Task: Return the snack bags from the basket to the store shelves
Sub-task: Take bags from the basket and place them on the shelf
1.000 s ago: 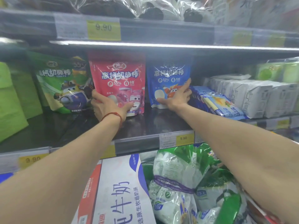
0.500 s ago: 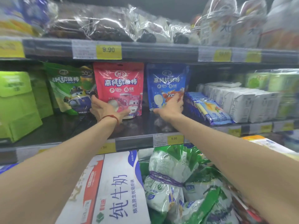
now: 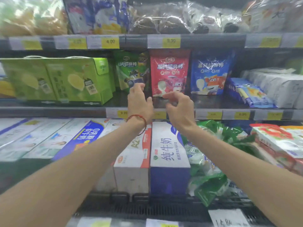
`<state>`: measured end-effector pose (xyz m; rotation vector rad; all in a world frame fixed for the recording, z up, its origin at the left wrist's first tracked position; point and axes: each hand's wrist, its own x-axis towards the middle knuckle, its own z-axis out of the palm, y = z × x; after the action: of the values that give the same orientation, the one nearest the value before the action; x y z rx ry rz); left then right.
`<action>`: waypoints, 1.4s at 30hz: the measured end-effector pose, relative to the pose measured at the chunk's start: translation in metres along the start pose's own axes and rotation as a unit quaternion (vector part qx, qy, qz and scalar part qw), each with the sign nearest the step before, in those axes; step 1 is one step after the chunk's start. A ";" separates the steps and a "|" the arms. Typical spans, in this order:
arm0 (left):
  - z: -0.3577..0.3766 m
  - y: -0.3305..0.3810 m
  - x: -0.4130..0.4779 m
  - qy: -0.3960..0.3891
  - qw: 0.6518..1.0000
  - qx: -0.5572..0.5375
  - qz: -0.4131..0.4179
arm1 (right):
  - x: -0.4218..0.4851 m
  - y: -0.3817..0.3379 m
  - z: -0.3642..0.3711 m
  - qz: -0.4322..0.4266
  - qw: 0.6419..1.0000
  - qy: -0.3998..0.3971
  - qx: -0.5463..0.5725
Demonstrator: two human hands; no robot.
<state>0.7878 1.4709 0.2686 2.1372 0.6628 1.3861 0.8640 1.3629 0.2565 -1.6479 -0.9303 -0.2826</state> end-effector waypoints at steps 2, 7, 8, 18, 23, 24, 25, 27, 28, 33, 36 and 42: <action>-0.025 -0.011 -0.016 0.011 1.000 0.004 0.006 | -0.025 -0.016 0.019 0.000 0.999 -0.020 0.031; -0.096 -0.055 -0.069 0.040 0.998 0.044 -0.014 | -0.102 -0.048 0.079 0.020 0.990 -0.085 0.112; -0.113 -0.067 -0.082 0.043 0.997 0.062 -0.022 | -0.120 -0.053 0.092 0.025 0.986 -0.106 0.124; -0.264 -0.170 -0.241 0.056 0.957 0.199 -0.205 | -0.286 -0.079 0.179 0.000 0.905 -0.390 0.170; -0.316 -0.192 -0.320 0.051 0.920 0.242 -0.305 | -0.351 -0.081 0.212 0.009 0.821 -0.554 0.135; -0.324 -0.196 -0.334 0.045 0.910 0.246 -0.330 | -0.363 -0.078 0.219 0.019 0.805 -0.582 0.117; -0.332 -0.199 -0.350 0.033 0.900 0.249 -0.357 | -0.376 -0.075 0.226 0.029 0.785 -0.612 0.097; -0.345 -0.207 -0.380 0.015 0.879 0.250 -0.405 | -0.402 -0.068 0.238 0.045 0.737 -0.673 0.049; -0.350 -0.210 -0.396 0.012 0.866 0.253 -0.432 | -0.414 -0.065 0.244 0.047 0.709 -0.703 0.024; -0.358 -0.226 -0.465 -0.057 0.743 0.288 -0.602 | -0.461 -0.059 0.265 -0.093 0.603 -0.783 -0.122; -0.355 -0.226 -0.496 -0.053 0.680 0.268 -0.681 | -0.475 -0.053 0.272 -0.103 0.577 -0.794 -0.162; -0.340 -0.230 -0.533 -0.082 0.612 0.163 -0.769 | -0.497 -0.050 0.270 -0.147 0.524 -0.790 -0.283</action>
<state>0.2517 1.3537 -0.1208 0.9352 2.0293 0.0351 0.4257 1.4004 -0.1024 -2.1044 -2.7123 1.0942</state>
